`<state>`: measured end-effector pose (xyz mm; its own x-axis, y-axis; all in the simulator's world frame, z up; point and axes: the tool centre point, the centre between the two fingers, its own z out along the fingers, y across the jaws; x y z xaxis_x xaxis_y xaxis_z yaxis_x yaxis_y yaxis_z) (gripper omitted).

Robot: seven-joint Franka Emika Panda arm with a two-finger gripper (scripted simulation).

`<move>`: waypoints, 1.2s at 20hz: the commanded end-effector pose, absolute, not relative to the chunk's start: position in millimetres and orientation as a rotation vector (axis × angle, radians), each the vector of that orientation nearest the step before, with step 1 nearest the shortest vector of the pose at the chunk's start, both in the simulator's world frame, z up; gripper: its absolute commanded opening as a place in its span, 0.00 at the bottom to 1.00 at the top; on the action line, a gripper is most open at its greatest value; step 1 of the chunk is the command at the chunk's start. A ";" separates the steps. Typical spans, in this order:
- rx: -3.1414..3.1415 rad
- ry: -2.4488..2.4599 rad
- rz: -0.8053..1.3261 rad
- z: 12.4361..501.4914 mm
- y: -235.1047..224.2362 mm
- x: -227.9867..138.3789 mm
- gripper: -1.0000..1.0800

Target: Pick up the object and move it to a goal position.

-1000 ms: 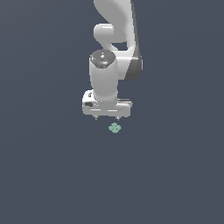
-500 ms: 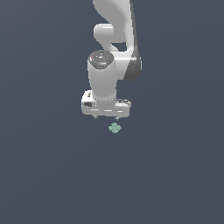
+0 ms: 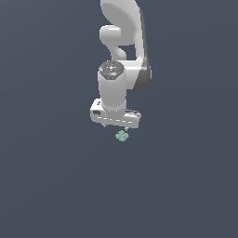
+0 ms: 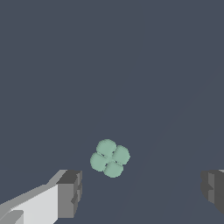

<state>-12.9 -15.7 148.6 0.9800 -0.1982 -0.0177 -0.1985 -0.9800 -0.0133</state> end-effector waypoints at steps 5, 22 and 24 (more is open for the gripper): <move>-3.086 0.514 0.021 121.9 -4.7 -20.8 0.96; -2.977 0.998 0.003 62.4 16.5 -46.4 0.96; -2.970 1.021 0.001 59.8 17.3 -47.8 0.96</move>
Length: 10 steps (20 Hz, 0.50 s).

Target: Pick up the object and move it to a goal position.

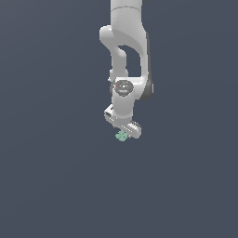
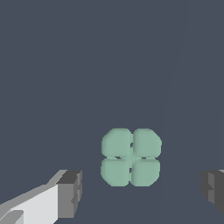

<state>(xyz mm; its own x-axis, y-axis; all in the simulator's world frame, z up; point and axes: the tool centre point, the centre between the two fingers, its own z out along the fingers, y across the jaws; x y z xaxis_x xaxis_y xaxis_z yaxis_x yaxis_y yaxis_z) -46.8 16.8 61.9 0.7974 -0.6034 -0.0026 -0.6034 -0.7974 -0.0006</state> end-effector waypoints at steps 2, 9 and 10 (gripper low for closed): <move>-2.966 1.036 0.001 58.1 17.9 -48.8 0.96; -2.965 1.038 0.001 54.5 18.2 -49.3 0.96; -2.965 1.039 0.001 52.2 18.1 -49.3 0.96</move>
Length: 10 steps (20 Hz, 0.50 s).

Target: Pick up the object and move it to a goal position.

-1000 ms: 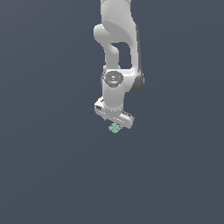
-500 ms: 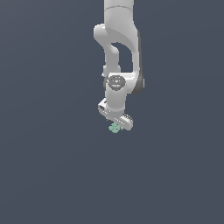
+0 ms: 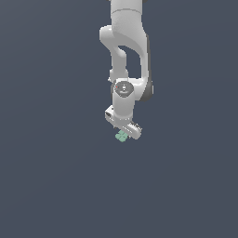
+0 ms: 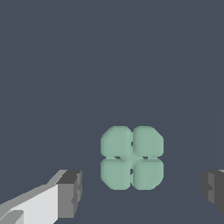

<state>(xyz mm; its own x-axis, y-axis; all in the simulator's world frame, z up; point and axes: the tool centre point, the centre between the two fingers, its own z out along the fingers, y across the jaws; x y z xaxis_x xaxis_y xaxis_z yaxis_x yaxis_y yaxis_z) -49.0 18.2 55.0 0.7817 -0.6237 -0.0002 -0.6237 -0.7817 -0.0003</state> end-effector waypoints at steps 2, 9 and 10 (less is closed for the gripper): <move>-2.965 1.040 0.001 45.7 18.0 -49.6 0.96; -2.963 1.044 0.000 13.9 18.1 -50.4 0.96; -2.963 1.044 0.000 11.3 18.2 -50.3 0.96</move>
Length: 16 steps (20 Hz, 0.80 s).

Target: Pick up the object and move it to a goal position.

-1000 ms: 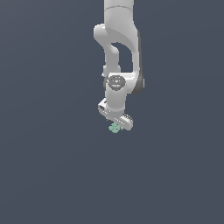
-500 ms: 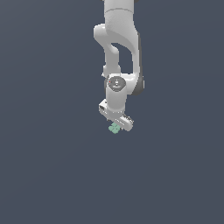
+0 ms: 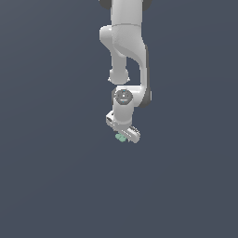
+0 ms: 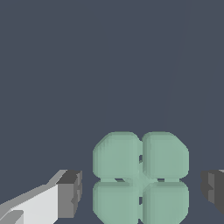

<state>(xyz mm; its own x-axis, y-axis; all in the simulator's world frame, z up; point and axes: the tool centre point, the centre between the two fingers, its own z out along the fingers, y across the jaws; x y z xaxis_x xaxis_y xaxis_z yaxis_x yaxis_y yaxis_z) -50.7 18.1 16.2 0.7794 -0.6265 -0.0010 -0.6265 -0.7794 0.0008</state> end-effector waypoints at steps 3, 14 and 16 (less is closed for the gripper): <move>2.963 -1.044 0.000 7.1 18.4 -49.8 0.96; 2.963 -1.044 0.000 6.9 18.4 -49.7 0.00; 2.962 -1.049 0.000 9.8 17.2 -50.0 0.00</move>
<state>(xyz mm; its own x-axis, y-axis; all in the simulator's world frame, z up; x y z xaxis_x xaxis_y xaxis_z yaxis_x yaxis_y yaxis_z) -50.4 17.2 9.5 0.7769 -0.6296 -0.0008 -0.6296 -0.7769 0.0001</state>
